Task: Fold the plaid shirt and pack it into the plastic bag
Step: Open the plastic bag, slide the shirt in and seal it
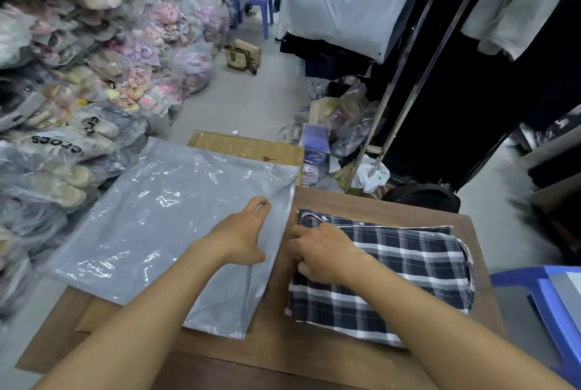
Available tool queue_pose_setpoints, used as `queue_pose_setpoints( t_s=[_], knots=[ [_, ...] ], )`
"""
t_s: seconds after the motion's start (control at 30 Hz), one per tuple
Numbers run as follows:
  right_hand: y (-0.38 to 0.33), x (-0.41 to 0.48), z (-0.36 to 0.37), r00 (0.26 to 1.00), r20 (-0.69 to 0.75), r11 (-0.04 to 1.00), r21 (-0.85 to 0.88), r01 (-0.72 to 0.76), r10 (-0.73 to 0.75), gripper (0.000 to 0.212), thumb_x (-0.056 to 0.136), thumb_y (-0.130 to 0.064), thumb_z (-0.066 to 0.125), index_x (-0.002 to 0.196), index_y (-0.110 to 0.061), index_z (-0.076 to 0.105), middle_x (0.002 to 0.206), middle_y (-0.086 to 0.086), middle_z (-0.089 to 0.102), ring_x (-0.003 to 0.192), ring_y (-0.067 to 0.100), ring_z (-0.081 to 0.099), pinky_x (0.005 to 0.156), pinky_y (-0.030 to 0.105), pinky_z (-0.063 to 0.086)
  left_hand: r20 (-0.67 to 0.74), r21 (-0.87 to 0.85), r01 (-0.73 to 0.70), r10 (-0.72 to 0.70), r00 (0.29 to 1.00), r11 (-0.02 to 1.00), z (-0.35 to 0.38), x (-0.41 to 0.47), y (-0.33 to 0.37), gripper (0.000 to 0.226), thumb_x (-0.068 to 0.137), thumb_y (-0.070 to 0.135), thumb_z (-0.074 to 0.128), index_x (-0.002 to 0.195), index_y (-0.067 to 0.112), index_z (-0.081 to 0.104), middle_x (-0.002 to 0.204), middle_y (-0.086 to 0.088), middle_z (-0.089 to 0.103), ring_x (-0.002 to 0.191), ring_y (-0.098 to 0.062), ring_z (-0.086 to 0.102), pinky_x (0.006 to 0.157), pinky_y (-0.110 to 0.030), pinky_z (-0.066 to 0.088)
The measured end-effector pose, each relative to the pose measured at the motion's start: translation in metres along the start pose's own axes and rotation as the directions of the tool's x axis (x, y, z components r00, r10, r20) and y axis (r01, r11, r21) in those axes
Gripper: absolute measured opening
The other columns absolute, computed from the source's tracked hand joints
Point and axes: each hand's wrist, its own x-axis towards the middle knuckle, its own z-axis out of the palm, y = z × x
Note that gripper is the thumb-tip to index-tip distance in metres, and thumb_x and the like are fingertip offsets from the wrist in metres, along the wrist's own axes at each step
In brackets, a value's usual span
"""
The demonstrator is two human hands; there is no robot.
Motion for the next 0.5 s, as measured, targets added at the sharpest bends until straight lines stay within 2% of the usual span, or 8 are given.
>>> queue_pose_setpoints(
  t_s=[0.13, 0.2, 0.27, 0.33, 0.4, 0.47, 0.5],
  knots=[
    [-0.007, 0.01, -0.015, 0.985, -0.172, 0.998, 0.045, 0.039, -0.031, 0.016, 0.086, -0.018, 0.055, 0.1, -0.013, 0.063, 0.102, 0.008, 0.061, 0.079, 0.033, 0.06, 0.062, 0.036, 0.029, 0.061, -0.067, -0.015, 0.019, 0.998, 0.998, 0.0, 0.001, 0.004, 0.104, 0.074, 0.021, 0.075, 0.154, 0.015, 0.01, 0.154, 0.013, 0.004, 0.085, -0.026, 0.06, 0.078, -0.046, 0.055],
    [-0.011, 0.02, -0.01, 0.978, -0.199, 0.996, 0.04, 0.075, -0.065, 0.018, 0.088, -0.016, 0.055, 0.103, -0.011, 0.065, 0.104, 0.01, 0.062, 0.084, 0.033, 0.06, 0.065, 0.038, 0.03, 0.07, -0.087, -0.023, 0.029, 0.997, 0.996, -0.002, 0.0, 0.005, 0.107, 0.073, 0.018, 0.077, 0.154, 0.013, 0.008, 0.155, 0.011, 0.003, 0.086, -0.026, 0.059, 0.079, -0.044, 0.054],
    [-0.013, 0.03, 0.005, 0.976, -0.198, 0.996, 0.021, 0.091, -0.085, 0.017, 0.089, -0.013, 0.059, 0.103, -0.01, 0.068, 0.102, 0.012, 0.065, 0.088, 0.035, 0.062, 0.064, 0.039, 0.031, 0.062, -0.096, -0.017, 0.023, 0.998, 0.995, -0.003, -0.002, 0.005, 0.111, 0.072, 0.015, 0.076, 0.156, 0.014, 0.003, 0.157, 0.012, -0.001, 0.084, -0.025, 0.056, 0.073, -0.039, 0.054],
    [-0.014, 0.036, 0.021, 0.977, -0.191, 0.995, 0.018, 0.094, -0.089, 0.013, 0.084, -0.009, 0.067, 0.096, -0.009, 0.071, 0.094, 0.013, 0.067, 0.081, 0.036, 0.064, 0.061, 0.038, 0.03, 0.053, -0.107, -0.006, 0.012, 0.999, 0.994, -0.005, -0.005, 0.005, 0.113, 0.073, 0.013, 0.074, 0.157, 0.016, -0.001, 0.157, 0.017, -0.005, 0.08, -0.022, 0.053, 0.068, -0.033, 0.052],
    [-0.016, 0.044, 0.035, 0.977, -0.206, 0.994, 0.083, 0.076, -0.057, 0.016, 0.075, -0.003, 0.073, 0.091, -0.007, 0.071, 0.089, 0.014, 0.067, 0.07, 0.037, 0.064, 0.055, 0.036, 0.03, 0.044, -0.123, -0.021, 0.027, 0.999, 0.992, -0.006, -0.008, 0.007, 0.111, 0.072, 0.012, 0.073, 0.156, 0.018, 0.0, 0.155, 0.019, -0.004, 0.078, -0.021, 0.055, 0.071, -0.038, 0.055],
    [-0.02, 0.051, 0.043, 0.976, -0.217, 0.974, 0.227, 0.024, 0.027, 0.022, 0.083, -0.003, 0.066, 0.104, -0.007, 0.067, 0.107, 0.013, 0.064, 0.076, 0.035, 0.062, 0.052, 0.038, 0.038, 0.049, -0.14, -0.035, 0.042, 0.998, 0.989, -0.004, -0.01, 0.009, 0.109, 0.072, 0.012, 0.072, 0.156, 0.019, 0.003, 0.155, 0.019, -0.003, 0.079, -0.022, 0.057, 0.074, -0.041, 0.056],
    [-0.021, 0.051, 0.043, 0.98, -0.19, 0.954, 0.3, -0.001, 0.061, 0.024, 0.089, -0.004, 0.06, 0.112, -0.008, 0.064, 0.118, 0.01, 0.061, 0.081, 0.033, 0.062, 0.056, 0.043, 0.046, 0.047, -0.147, -0.032, 0.04, 0.998, 0.989, -0.001, -0.01, 0.01, 0.108, 0.072, 0.012, 0.071, 0.155, 0.019, 0.003, 0.156, 0.018, -0.003, 0.081, -0.023, 0.058, 0.073, -0.04, 0.056]
  ],
)
